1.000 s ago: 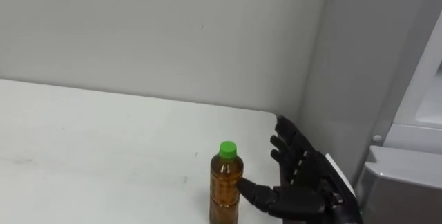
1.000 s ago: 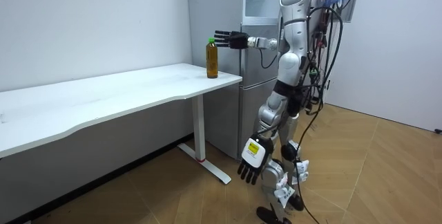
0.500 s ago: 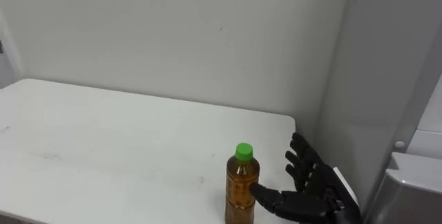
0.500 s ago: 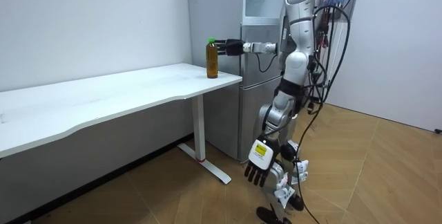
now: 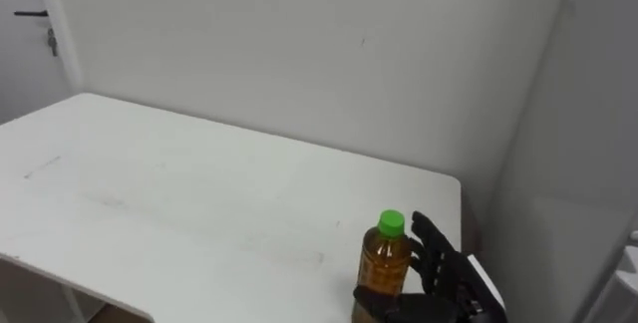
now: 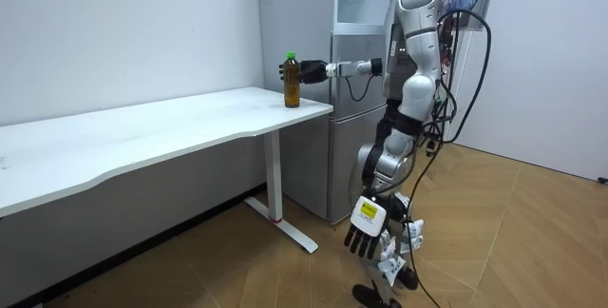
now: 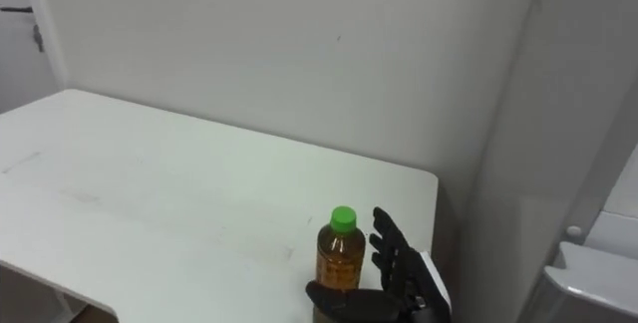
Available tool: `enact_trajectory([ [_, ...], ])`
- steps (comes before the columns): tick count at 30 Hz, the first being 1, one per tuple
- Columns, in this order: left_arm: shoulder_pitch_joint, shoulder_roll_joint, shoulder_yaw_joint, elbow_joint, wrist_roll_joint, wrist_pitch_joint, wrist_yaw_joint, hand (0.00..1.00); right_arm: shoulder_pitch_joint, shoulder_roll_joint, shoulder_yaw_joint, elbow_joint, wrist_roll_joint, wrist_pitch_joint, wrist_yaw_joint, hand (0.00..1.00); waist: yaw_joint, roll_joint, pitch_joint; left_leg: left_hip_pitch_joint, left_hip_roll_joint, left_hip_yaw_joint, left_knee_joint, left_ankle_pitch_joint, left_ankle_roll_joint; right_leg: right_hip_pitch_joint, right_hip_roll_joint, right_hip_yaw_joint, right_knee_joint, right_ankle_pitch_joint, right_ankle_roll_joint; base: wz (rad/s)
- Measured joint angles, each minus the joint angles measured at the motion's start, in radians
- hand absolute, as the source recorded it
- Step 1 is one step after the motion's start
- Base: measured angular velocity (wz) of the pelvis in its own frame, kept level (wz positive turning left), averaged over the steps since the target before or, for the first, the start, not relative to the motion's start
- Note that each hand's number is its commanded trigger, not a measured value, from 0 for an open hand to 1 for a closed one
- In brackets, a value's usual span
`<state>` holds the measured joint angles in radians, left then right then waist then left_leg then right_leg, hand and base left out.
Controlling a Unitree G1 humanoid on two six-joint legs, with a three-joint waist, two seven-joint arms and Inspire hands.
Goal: Put the bottle in the upper fridge
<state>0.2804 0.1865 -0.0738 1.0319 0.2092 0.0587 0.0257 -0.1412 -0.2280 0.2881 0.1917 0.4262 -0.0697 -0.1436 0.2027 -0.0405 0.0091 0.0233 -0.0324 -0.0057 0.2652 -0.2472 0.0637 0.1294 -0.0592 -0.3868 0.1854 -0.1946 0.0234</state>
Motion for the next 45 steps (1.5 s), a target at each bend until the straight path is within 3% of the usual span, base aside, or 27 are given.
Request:
enact_trajectory([
  [6,-0.001,0.0,0.0,-0.002,0.0,0.0,0.0,0.0,-0.001,-0.001,0.02,0.013,0.004,0.0,-0.007,0.0,0.014,0.004,0.0061,-0.004,0.0,-0.001,0.0,0.0,0.0,0.0,-0.006,-0.006,0.0,0.0,0.0,0.02],
  [22,0.006,0.0,0.013,-0.018,0.002,0.01,-0.009,0.0,-0.018,-0.001,0.048,0.195,0.04,-0.009,-0.007,0.0,0.027,0.01,0.0089,-0.011,-0.002,-0.001,0.01,0.0,0.0,0.005,-0.006,-0.027,0.0,0.0,0.0,0.02],
  [33,0.038,0.0,0.035,-0.02,0.002,0.029,-0.016,0.0,-0.054,0.0,0.038,0.298,0.04,-0.05,-0.008,0.0,0.024,0.023,0.0067,0.001,-0.002,-0.002,0.01,0.001,0.0,0.021,-0.004,-0.028,0.0,0.0,0.0,0.0],
  [45,0.048,-0.002,0.035,-0.02,0.001,0.045,-0.014,0.0,-0.054,0.0,0.033,0.311,0.041,-0.049,-0.028,0.0,0.026,0.032,-0.0024,0.005,-0.002,-0.003,0.012,0.002,0.0,0.03,-0.007,-0.052,0.001,-0.001,0.001,0.03],
])
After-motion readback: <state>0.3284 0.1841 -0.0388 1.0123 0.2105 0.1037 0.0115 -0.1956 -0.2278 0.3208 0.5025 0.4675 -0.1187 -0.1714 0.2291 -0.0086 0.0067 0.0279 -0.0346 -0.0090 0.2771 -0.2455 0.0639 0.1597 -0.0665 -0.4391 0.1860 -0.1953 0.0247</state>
